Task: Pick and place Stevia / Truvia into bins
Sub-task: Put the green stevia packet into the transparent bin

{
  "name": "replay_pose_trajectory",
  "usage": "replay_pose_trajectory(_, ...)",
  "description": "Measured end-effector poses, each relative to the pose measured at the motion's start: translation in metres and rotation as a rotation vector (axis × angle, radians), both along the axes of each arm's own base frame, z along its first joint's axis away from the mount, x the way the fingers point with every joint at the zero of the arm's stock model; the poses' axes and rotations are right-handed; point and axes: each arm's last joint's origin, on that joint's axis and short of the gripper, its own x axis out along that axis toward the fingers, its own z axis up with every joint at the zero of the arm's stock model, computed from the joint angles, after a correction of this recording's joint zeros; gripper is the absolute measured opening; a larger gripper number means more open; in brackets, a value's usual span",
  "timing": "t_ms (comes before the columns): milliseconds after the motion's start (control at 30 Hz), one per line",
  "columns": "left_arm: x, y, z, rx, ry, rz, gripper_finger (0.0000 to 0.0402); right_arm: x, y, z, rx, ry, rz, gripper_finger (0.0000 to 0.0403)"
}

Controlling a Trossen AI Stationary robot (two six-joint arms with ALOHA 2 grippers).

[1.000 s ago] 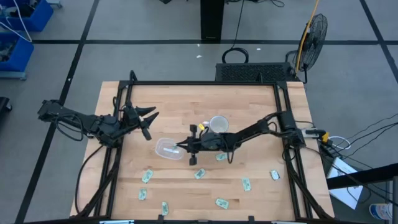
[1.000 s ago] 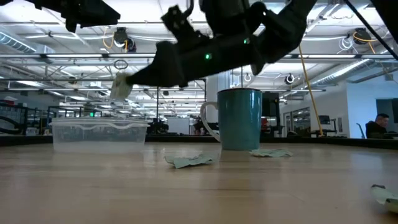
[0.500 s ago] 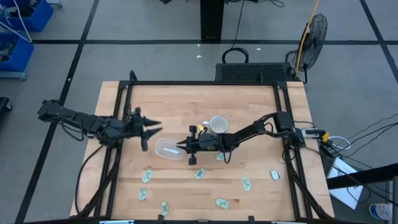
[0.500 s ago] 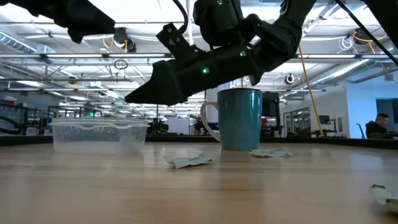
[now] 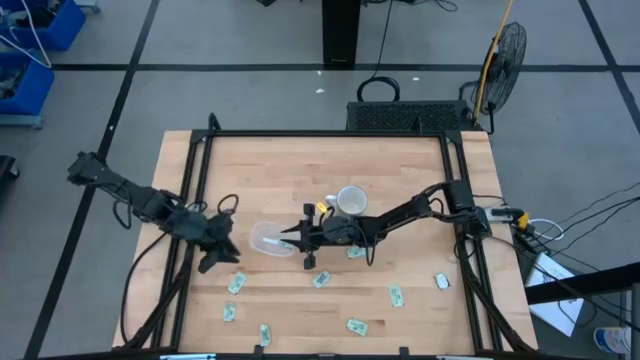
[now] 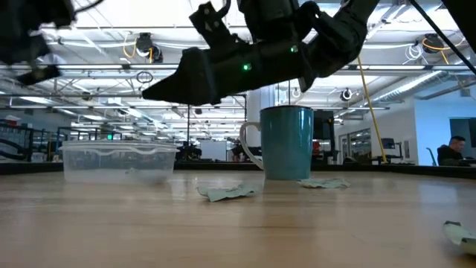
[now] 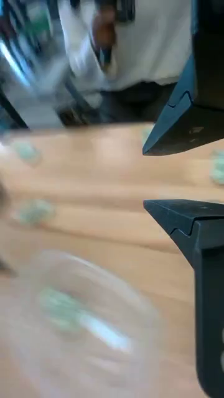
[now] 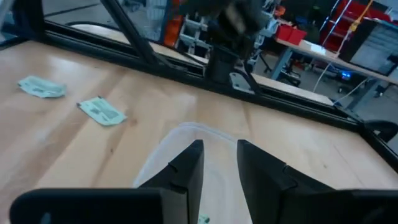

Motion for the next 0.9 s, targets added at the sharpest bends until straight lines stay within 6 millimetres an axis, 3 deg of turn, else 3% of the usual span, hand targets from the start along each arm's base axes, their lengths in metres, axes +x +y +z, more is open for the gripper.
replay_pose_trajectory(233,-0.007,-0.004,-0.021,0.159,0.204,0.104,0.0129,-0.004,0.009,0.018,-0.045,-0.044,0.03,0.009)
replay_pose_trajectory(433,0.005,-0.028,-0.037,0.125,0.328,0.009,0.0129,-0.007,0.013,0.031,-0.048,-0.062,0.04,0.0091)
replay_pose_trajectory(600,0.016,-0.047,-0.051,0.187,0.324,-0.042,0.0129,-0.01,0.013,0.045,-0.061,-0.086,0.044,0.0091)
replay_pose_trajectory(900,0.025,-0.057,-0.079,0.329,0.401,-0.035,0.0129,-0.014,0.022,0.043,-0.027,-0.024,0.061,0.0089)
